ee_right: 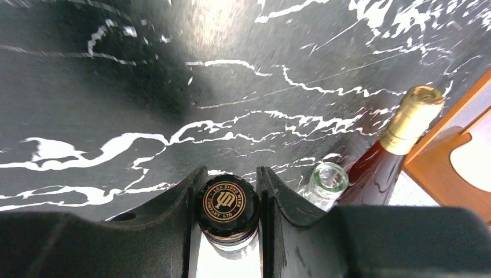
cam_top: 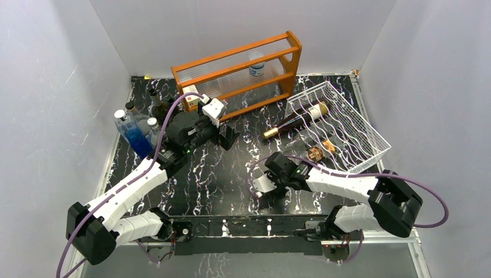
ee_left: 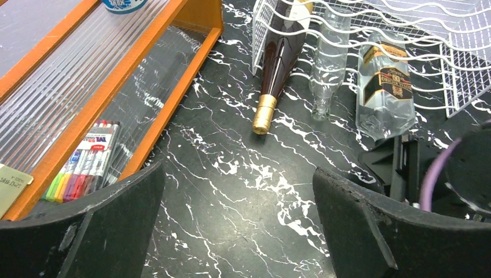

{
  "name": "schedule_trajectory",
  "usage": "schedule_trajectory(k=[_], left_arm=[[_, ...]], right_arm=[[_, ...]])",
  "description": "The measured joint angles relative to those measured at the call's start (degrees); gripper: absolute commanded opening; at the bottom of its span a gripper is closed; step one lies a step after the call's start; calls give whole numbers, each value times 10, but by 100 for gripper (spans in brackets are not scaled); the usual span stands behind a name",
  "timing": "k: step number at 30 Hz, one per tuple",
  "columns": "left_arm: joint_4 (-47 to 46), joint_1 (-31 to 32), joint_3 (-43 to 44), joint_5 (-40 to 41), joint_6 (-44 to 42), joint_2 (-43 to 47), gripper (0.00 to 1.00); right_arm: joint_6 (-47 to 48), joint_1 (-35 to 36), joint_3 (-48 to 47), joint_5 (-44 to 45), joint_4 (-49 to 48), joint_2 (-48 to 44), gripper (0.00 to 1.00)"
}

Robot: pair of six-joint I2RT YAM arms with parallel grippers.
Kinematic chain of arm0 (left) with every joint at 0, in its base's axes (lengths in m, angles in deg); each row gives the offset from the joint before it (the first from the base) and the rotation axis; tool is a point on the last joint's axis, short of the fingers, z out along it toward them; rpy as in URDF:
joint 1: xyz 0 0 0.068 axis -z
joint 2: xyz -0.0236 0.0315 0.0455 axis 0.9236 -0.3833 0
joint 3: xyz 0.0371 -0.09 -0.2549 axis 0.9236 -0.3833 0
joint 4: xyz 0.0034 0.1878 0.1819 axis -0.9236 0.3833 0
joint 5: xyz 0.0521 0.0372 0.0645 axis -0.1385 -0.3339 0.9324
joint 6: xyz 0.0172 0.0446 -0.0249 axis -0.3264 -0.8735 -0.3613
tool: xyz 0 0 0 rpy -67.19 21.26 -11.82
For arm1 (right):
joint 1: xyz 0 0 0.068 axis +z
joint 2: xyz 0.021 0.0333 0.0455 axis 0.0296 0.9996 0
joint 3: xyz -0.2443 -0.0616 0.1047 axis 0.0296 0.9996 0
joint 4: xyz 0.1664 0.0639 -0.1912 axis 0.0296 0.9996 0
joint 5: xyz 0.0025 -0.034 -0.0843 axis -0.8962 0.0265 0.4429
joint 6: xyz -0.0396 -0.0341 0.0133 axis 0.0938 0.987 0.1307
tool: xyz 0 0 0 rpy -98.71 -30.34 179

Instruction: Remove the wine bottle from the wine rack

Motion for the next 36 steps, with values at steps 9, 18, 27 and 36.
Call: schedule_trajectory(k=[9, 18, 27, 36], left_arm=[[2, 0, 0, 14, -7, -16, 98], [2, 0, -9, 57, -31, -7, 98], [69, 0, 10, 97, -8, -4, 98], [77, 1, -43, -110, 136, 119, 98]], right_arm=[[-119, 125, -62, -9, 45, -3, 19], [-245, 186, -108, -49, 1, -68, 16], [-341, 190, -104, -69, -57, -179, 17], [-391, 190, -81, -71, -113, -264, 18]])
